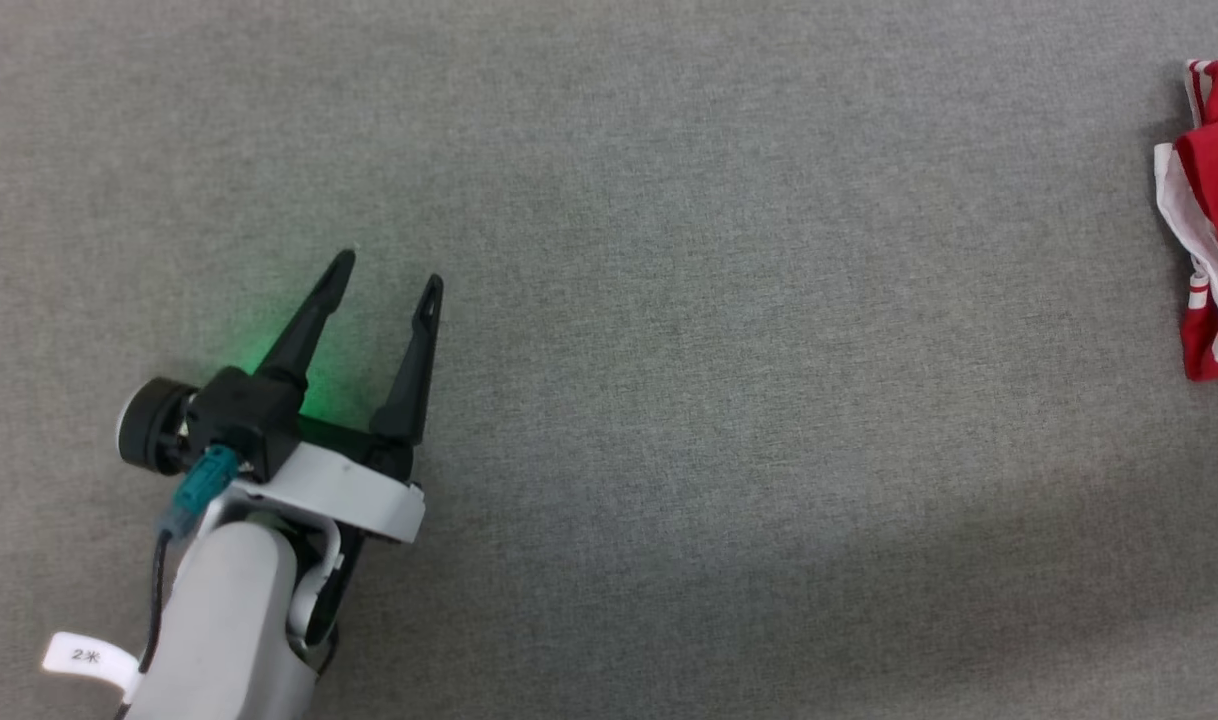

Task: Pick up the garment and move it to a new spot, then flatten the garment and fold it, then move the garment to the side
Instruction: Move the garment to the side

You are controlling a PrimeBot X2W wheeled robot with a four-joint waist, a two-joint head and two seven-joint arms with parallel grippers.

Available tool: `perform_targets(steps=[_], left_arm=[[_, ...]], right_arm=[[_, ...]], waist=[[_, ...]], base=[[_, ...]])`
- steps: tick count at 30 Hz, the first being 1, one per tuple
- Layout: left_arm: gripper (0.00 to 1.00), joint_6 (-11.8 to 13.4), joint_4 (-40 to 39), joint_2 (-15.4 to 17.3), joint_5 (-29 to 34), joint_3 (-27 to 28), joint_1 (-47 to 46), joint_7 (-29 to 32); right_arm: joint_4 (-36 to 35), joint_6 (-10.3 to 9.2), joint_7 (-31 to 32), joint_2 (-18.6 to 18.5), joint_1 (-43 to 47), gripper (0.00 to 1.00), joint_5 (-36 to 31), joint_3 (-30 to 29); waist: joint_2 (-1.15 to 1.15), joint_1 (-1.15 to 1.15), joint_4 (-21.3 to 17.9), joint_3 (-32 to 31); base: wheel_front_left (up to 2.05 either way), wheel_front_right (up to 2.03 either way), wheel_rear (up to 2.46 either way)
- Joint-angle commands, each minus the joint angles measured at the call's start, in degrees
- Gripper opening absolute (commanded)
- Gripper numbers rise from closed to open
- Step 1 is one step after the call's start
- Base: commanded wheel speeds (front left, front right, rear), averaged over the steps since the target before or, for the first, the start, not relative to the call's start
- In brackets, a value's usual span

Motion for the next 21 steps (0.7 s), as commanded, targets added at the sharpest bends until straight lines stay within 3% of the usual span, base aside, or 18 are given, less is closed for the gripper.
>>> perform_targets(steps=[1, 10, 11, 12, 15, 16, 18, 21], left_arm=[[1.00, -0.2, 0.3, 0.1, -0.2, -0.2, -0.9, -0.1], [1.00, -0.2, 1.3, 0.6, -1.3, -1.5, -2.0, 0.0], [1.00, -0.2, 1.4, 0.6, -1.4, -1.5, -2.1, 0.0], [1.00, -0.2, 1.5, 0.7, -1.5, -1.6, -2.2, 0.0], [1.00, -0.2, 1.7, 0.8, -1.9, -1.3, -2.1, 0.0], [1.00, -0.2, 1.7, 0.8, -1.9, -1.3, -2.1, 0.0], [1.00, -0.2, 1.8, 0.7, -2.0, -1.3, -1.7, 0.0], [1.00, -0.2, 2.0, 0.5, -2.6, -1.2, -0.9, 0.0]], right_arm=[[0.6, -0.12, -0.7, 0.5, -1.0, 0.00, 0.2, 0.7], [5.3, -0.12, -3.4, 2.4, -2.8, 0.02, 2.8, 2.3], [5.9, -0.12, -4.0, 2.5, -3.0, 0.23, 3.0, 2.3], [6.4, -0.12, -4.5, 2.5, -3.4, 0.32, 3.1, 2.3], [8.0, -0.12, -5.6, 2.9, -3.9, 0.48, 3.2, 2.3], [8.0, -0.12, -5.6, 2.9, -3.9, 0.48, 3.2, 2.3], [8.9, -0.12, -6.5, 2.7, -4.4, 1.00, 3.2, 2.0], [9.9, -0.11, -7.5, 3.0, -4.5, 1.00, 3.2, 1.5]], waist=[[0.00, 0.00, -0.2, 0.4], [0.00, 0.00, -0.1, 0.4], [0.00, 0.00, 0.0, 0.3], [0.00, 0.00, 0.2, 0.1], [0.00, 0.00, 0.5, -0.6], [0.00, 0.00, 0.5, -0.6], [0.00, 0.00, 0.8, -1.2], [0.00, 0.00, 1.2, -2.4]], base=[[0.00, 0.00, 0.00], [0.00, 0.00, 0.00], [0.00, 0.00, 0.00], [0.00, 0.00, 0.00], [0.00, 0.00, 0.00], [0.00, 0.00, 0.00], [0.00, 0.00, 0.00], [0.00, 0.00, 0.00]])
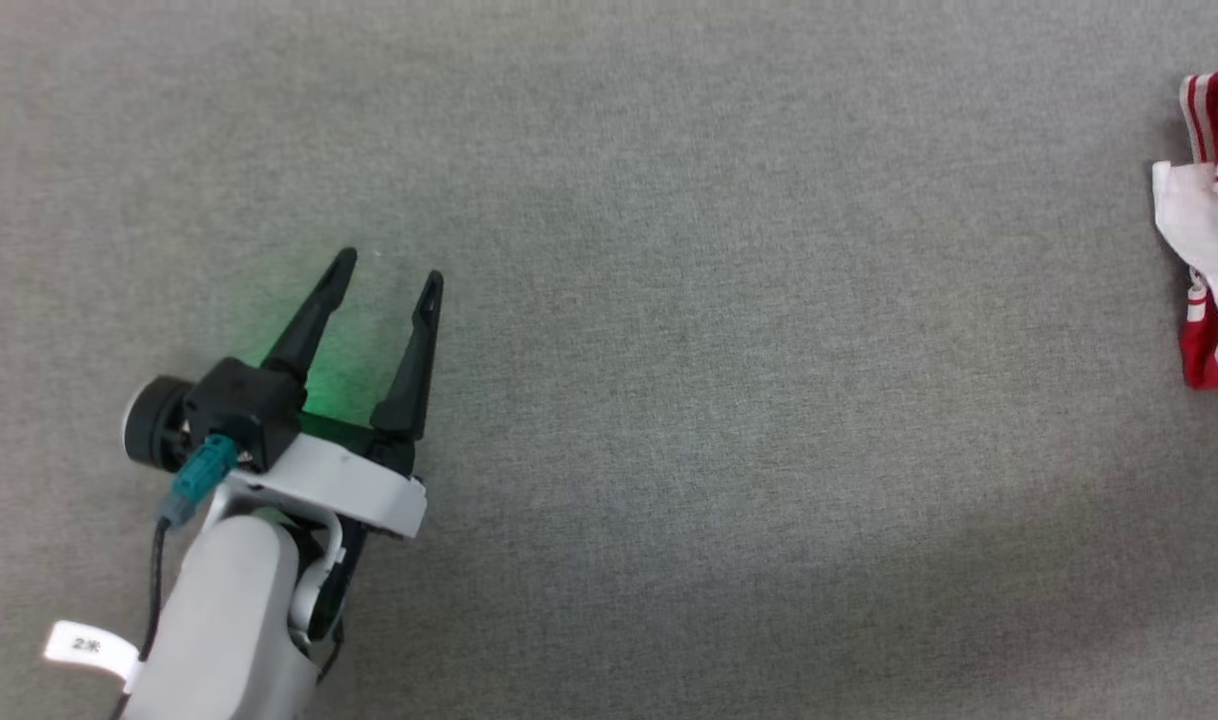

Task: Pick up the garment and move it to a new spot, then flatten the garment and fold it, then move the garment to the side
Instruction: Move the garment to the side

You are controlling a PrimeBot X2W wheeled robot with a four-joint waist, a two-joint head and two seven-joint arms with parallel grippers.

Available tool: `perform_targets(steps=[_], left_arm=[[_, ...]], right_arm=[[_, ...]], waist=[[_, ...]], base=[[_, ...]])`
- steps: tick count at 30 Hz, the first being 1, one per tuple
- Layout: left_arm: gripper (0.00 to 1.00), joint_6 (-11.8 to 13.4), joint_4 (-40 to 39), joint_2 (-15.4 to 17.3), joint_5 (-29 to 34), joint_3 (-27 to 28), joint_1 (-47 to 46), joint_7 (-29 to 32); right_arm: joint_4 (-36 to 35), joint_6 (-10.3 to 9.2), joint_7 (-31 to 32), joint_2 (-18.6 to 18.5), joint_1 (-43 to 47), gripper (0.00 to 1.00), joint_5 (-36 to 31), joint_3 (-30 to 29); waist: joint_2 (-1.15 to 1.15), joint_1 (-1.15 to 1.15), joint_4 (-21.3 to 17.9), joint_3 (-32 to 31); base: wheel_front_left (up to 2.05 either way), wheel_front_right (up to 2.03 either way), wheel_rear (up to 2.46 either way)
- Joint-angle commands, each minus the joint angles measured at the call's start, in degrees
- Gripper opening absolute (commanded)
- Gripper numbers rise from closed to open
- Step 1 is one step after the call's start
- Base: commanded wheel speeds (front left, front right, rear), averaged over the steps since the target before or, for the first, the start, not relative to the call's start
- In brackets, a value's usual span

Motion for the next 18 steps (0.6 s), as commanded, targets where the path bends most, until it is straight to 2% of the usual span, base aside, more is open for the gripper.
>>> perform_targets(steps=[1, 13, 18], left_arm=[[1.00, -0.2, 0.1, -0.3, -0.1, 0.1, 0.6, 0.0], [1.00, -0.2, -1.4, -1.2, -3.8, 1.8, 6.6, 0.0], [1.00, -0.2, -1.9, -1.0, -4.1, 4.0, 9.7, 0.0]], right_arm=[[0.2, -0.10, -0.2, 0.2, -0.3, 1.00, 0.2, -0.2], [0.0, -0.10, -5.7, 4.3, 2.2, 1.00, 0.6, -3.0], [-6.8, -0.11, -5.7, 5.6, 5.9, 1.00, -1.7, -9.0]], waist=[[0.00, 0.00, 0.5, -1.0], [0.00, 0.00, 3.0, -10.3], [0.00, 0.00, 4.5, -14.4]], base=[[0.00, 0.00, 0.00], [0.00, 0.00, 0.00], [0.00, 0.00, 0.00]])
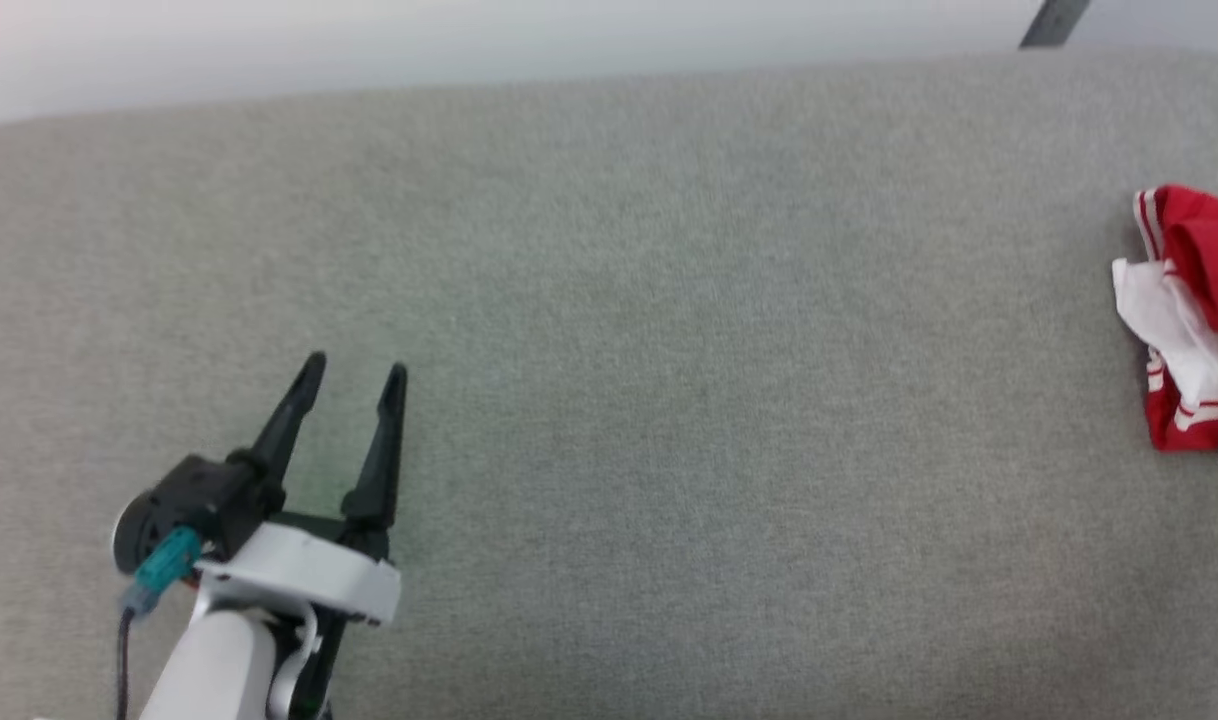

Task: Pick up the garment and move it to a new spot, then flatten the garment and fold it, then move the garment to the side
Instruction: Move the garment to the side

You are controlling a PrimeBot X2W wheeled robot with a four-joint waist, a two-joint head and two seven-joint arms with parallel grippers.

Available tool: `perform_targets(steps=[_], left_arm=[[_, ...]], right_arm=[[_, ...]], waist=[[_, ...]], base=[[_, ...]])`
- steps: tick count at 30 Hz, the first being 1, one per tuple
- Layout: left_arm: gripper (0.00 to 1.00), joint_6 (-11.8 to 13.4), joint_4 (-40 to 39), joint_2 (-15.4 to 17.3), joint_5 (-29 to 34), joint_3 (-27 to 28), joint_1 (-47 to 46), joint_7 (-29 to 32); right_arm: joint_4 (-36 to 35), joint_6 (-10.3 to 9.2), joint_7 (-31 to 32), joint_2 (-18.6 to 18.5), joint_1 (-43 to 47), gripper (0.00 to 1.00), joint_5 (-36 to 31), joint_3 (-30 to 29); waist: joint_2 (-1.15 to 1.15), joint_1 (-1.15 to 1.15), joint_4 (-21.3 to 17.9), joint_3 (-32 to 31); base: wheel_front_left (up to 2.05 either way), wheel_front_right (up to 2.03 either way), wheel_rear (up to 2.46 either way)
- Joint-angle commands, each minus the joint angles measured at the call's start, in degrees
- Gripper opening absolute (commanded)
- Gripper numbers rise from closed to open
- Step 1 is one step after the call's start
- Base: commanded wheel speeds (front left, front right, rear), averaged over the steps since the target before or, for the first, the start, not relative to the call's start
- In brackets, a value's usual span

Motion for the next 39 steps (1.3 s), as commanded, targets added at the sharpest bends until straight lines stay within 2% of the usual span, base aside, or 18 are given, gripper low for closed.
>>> perform_targets(steps=[1, 8, 13, 18, 28, 39], left_arm=[[1.00, -0.2, 0.0, 0.1, 0.0, 0.4, 0.9, 0.0], [1.00, -0.2, -0.5, 0.1, 0.2, 3.0, 5.8, 0.0], [1.00, -0.2, -0.4, 0.3, 0.6, 4.8, 8.8, 0.0], [1.00, -0.2, -0.6, 0.6, 0.5, 7.0, 11.7, 0.0], [1.00, -0.2, -2.0, 0.9, 1.1, 9.1, 16.4, 0.0], [1.00, -0.2, -3.1, 1.3, -0.8, 10.0, 18.8, 0.0]], right_arm=[[-0.6, -0.10, -0.2, 0.3, 2.2, 1.00, -0.3, -1.2], [-13.6, -0.10, -0.2, 3.6, 15.3, 1.00, -7.4, -15.1], [-22.8, -0.11, -0.2, 8.3, 25.7, 1.00, -13.1, -24.4], [-31.6, -0.10, -0.2, 13.1, 34.8, 1.00, -18.5, -30.7], [-42.3, -0.10, -0.2, 20.5, 47.3, 1.00, -22.5, -36.5], [-49.0, -0.10, -0.2, 25.1, 54.2, 1.00, -25.1, -38.4]], waist=[[0.00, 0.00, 1.9, -3.7], [0.00, 0.00, 3.7, -8.8], [0.00, 0.00, 4.6, -11.8], [0.00, 0.00, 5.1, -14.0], [0.00, 0.00, 5.7, -15.5], [0.00, 0.00, 5.5, -16.4]], base=[[0.00, 0.00, 0.00], [0.00, 0.00, 0.00], [0.00, 0.00, 0.00], [0.00, 0.00, 0.00], [0.00, 0.00, 0.00], [0.00, 0.00, 0.00]])
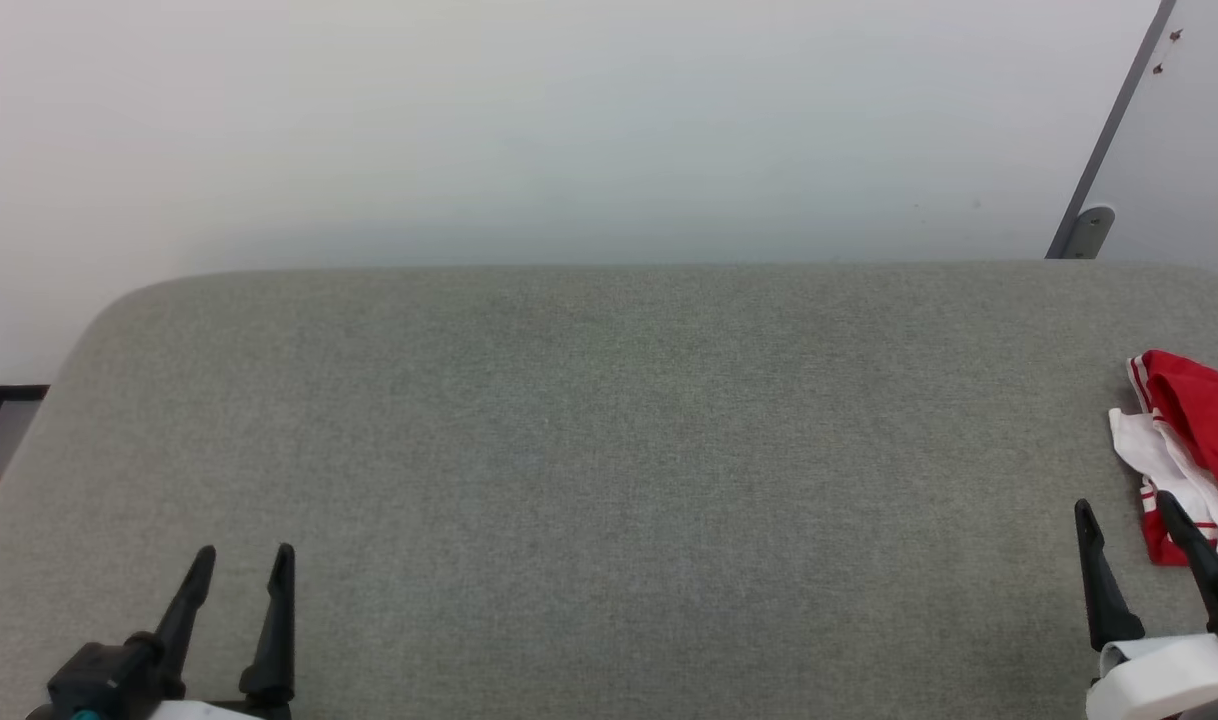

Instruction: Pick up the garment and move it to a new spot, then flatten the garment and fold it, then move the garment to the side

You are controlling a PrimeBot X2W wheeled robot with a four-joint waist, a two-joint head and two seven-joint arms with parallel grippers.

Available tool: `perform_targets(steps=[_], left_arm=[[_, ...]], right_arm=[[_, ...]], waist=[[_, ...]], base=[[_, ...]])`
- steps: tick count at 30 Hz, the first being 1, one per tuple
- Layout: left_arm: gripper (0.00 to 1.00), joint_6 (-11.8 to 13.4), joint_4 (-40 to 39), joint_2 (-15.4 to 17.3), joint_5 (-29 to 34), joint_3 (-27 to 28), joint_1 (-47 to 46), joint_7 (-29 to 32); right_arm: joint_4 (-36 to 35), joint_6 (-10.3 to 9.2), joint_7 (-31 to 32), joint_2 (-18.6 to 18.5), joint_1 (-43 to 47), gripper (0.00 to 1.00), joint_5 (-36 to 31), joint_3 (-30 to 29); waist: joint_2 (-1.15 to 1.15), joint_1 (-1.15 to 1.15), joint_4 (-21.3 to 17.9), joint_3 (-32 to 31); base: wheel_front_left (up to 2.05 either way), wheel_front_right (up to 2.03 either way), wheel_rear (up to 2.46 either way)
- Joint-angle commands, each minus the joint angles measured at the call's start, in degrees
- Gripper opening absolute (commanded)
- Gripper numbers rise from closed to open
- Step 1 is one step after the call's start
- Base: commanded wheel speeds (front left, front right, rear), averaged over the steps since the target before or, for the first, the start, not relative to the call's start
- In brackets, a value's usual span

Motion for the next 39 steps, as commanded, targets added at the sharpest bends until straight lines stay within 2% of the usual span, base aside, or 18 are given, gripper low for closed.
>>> perform_targets(steps=[1, 9, 25, 26, 30, 39], left_arm=[[1.00, -0.2, -0.3, 0.2, -0.4, 0.1, 0.7, 0.0], [1.00, -0.2, -0.9, 0.2, -0.7, 0.9, 1.6, 0.0], [1.00, -0.2, -1.9, 0.2, -1.7, 0.8, 2.5, 0.0], [0.00, 0.0, -1.5, 0.1, -1.5, 0.6, 2.2, 0.0], [0.00, 0.0, 0.3, -1.4, -2.2, 0.1, 2.9, 0.3], [0.00, 0.0, 0.8, -2.8, -10.8, 0.8, 1.3, 3.0]], right_arm=[[-1.1, -0.10, -0.2, 0.9, 1.5, 1.00, -0.5, -0.5], [-3.5, -0.10, -0.2, 2.9, 4.2, 1.00, -1.4, -1.3], [-3.9, -0.10, -0.2, 3.6, 5.0, 1.00, -1.6, -1.5], [-3.5, 0.00, 0.0, 3.5, 4.7, 0.00, -1.6, -1.1], [-1.5, 0.01, 0.6, 4.4, 5.4, 0.00, -0.8, -1.0], [-1.5, 0.00, 3.5, 5.2, 4.2, 0.00, 9.8, -1.6]], waist=[[0.00, 0.00, -0.1, -0.1], [0.00, 0.00, -0.5, -0.3], [0.00, 0.00, -1.6, -0.5], [0.00, 0.00, -1.6, -0.5], [0.00, 0.00, -1.6, -0.5], [0.00, 0.00, -1.4, -0.3]], base=[[0.00, 0.00, 0.00], [0.00, 0.00, 0.00], [0.00, 0.00, 0.00], [0.00, 0.00, 0.00], [0.00, 0.00, 0.00], [0.00, 0.00, 0.00]])
